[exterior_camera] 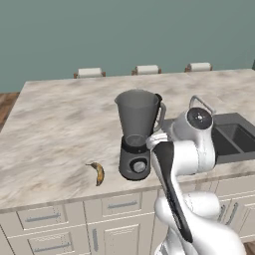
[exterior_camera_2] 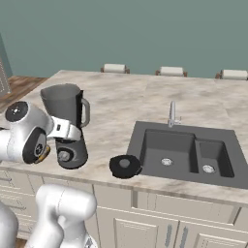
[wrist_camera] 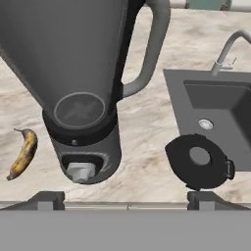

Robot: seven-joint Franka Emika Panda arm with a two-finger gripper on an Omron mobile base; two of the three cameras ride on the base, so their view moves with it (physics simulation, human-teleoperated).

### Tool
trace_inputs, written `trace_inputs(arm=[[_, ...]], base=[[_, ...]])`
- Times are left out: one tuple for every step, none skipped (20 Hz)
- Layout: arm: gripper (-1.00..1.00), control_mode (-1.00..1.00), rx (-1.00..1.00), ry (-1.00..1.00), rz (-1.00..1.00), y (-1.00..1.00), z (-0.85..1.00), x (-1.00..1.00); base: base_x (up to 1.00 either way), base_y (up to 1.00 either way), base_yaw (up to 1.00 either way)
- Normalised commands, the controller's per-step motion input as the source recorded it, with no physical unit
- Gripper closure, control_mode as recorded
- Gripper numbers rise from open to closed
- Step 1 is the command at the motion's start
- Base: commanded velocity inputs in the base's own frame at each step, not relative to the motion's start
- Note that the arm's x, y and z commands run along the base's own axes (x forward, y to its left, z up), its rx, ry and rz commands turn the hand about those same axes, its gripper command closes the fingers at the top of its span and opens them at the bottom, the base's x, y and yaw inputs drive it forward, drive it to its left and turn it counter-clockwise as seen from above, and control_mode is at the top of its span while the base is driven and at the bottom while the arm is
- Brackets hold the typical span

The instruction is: Open the blender lid, put the banana in the blender, close the lid, and start the blender.

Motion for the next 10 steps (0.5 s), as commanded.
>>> trace_inputs(arm=[[-1.0,-1.0,-0.15,0.04,-0.02,1.0,0.0,-0.47],[-1.0,-1.0,-0.14,0.05,-0.03,1.0,0.04,-0.4],[-1.0,-1.0,-0.15,0.05,-0.03,1.0,0.06,-0.33],[-1.0,-1.0,-0.15,0.06,-0.03,1.0,0.09,-0.29],[-1.0,-1.0,-0.15,0.07,-0.03,1.0,0.09,-0.25],[-1.0,-1.0,-0.15,0.09,-0.03,1.0,0.07,-0.2],[-1.0,-1.0,-0.17,0.1,-0.03,1.0,0.0,-0.16],[-1.0,-1.0,-0.18,0.11,-0.03,1.0,0.0,-0.13],[-1.0,-1.0,-0.19,0.13,-0.03,1.0,0.0,-0.01],[-1.0,-1.0,-0.2,0.17,-0.02,1.0,0.0,0.0]], base=[[0.0,0.0,0.0],[0.0,0.0,0.0],[0.0,0.0,0.0],[0.0,0.0,0.0],[0.0,0.0,0.0],[0.0,0.0,0.0],[0.0,0.0,0.0],[0.0,0.0,0.0],[0.0,0.0,0.0],[0.0,0.0,0.0]])
